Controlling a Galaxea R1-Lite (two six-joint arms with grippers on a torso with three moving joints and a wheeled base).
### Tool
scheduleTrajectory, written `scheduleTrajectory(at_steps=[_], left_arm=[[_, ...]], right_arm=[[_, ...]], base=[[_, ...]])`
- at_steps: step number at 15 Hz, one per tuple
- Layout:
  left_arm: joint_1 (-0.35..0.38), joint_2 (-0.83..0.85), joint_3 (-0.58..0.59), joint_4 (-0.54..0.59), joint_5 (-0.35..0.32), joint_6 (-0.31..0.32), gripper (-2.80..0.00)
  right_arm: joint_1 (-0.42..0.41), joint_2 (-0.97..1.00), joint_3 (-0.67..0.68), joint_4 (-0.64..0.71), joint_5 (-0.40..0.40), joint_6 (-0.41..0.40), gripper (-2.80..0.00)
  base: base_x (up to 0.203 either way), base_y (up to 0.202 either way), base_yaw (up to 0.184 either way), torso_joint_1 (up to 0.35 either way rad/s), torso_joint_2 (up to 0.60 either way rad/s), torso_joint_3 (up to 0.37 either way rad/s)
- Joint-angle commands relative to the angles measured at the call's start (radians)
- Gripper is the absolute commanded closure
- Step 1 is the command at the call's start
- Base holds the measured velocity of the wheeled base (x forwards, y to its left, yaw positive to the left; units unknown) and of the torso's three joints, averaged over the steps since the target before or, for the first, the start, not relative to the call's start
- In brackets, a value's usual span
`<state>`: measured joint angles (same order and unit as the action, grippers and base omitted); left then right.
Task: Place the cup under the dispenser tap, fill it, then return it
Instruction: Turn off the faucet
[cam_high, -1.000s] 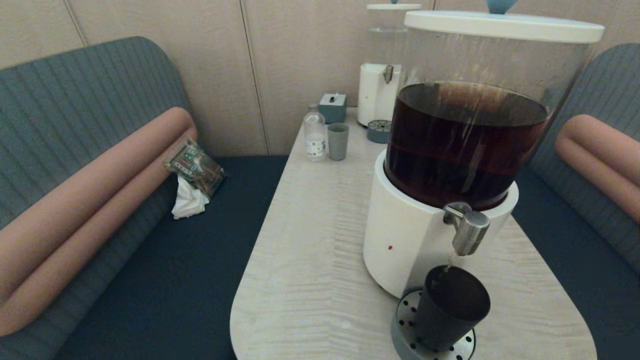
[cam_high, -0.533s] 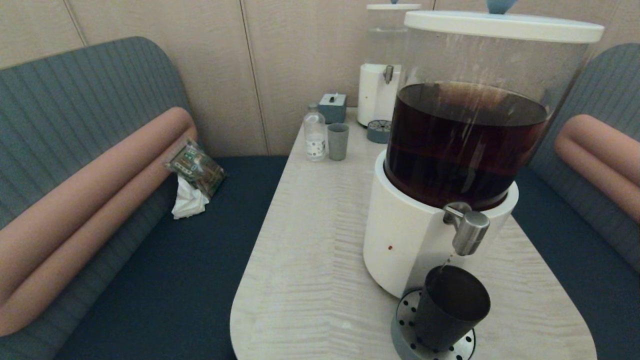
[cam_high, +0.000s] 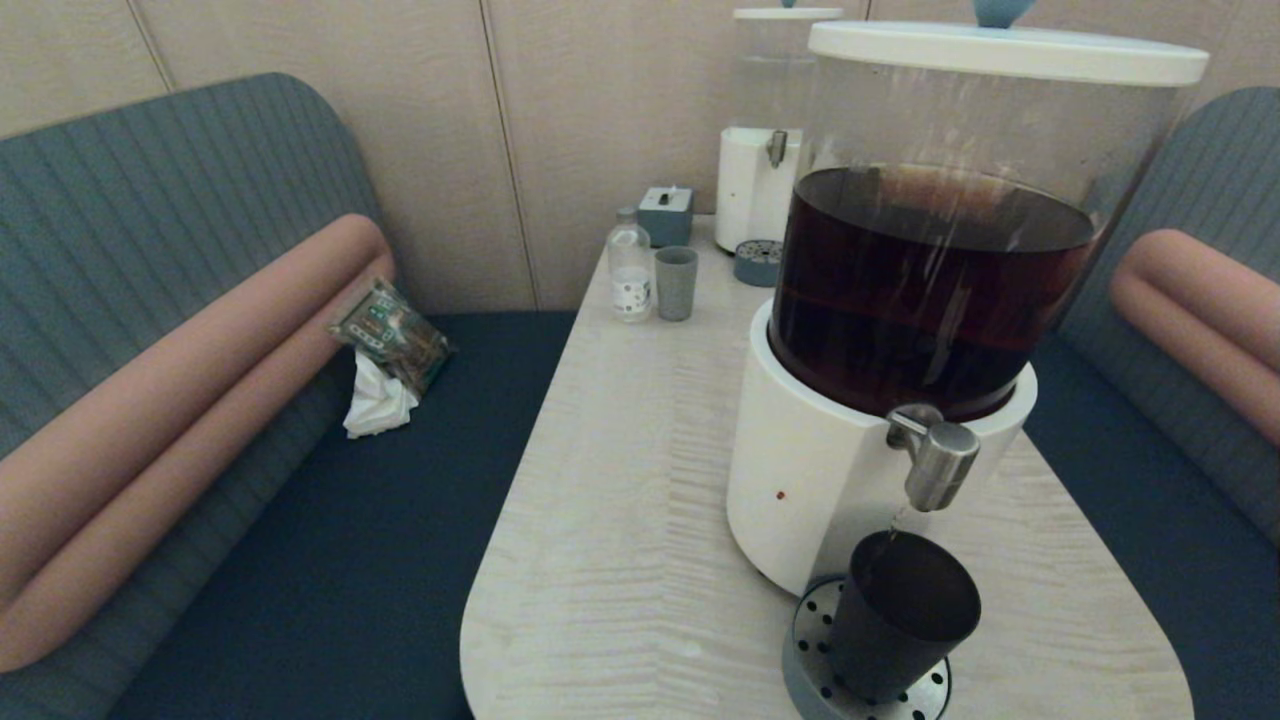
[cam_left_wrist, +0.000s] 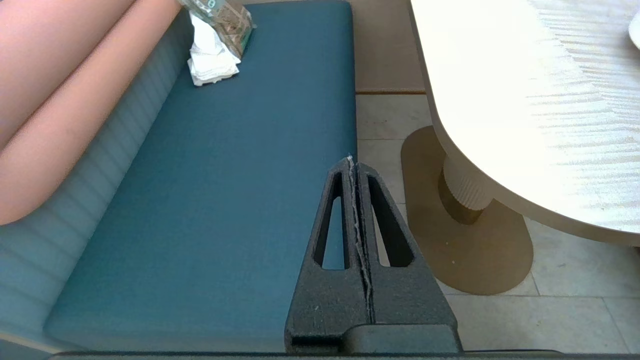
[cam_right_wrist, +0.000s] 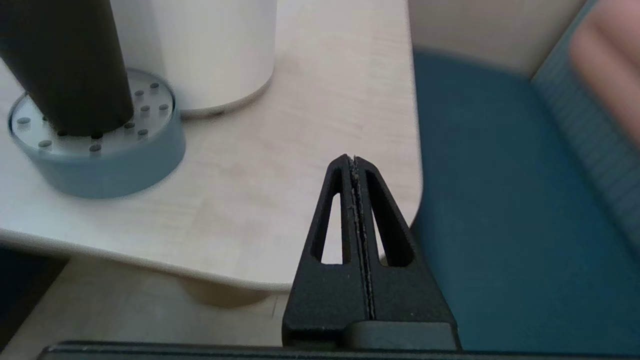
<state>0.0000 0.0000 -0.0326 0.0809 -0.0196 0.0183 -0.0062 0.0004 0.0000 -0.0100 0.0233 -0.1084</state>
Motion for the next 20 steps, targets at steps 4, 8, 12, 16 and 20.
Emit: scheduleTrajectory(at_steps=[4, 8, 12, 16, 20], left_arm=[[0.0, 0.0, -0.001, 0.0, 0.001, 0.0, 0.0], [0.0, 0.0, -0.001, 0.0, 0.0, 0.0, 0.0], [0.0, 0.0, -0.001, 0.0, 0.0, 0.0, 0.0], [0.0, 0.0, -0.001, 0.0, 0.0, 0.006, 0.0], [0.0, 0.0, -0.001, -0.001, 0.001, 0.006, 0.0]], right_arm=[[0.0, -0.002, 0.003, 0.004, -0.006, 0.043, 0.0], [0.002, 0.001, -0.002, 0.018, -0.008, 0.047, 0.0], [0.002, 0.0, 0.003, 0.001, -0.006, 0.05, 0.0], [0.002, 0.0, 0.003, 0.002, -0.006, 0.055, 0.0], [0.002, 0.0, 0.003, 0.002, -0.006, 0.055, 0.0]], base=[[0.0, 0.0, 0.0, 0.0, 0.0, 0.0], [0.0, 0.0, 0.0, 0.0, 0.0, 0.0], [0.0, 0.0, 0.0, 0.0, 0.0, 0.0], [0.0, 0.0, 0.0, 0.0, 0.0, 0.0], [0.0, 0.0, 0.0, 0.0, 0.0, 0.0]])
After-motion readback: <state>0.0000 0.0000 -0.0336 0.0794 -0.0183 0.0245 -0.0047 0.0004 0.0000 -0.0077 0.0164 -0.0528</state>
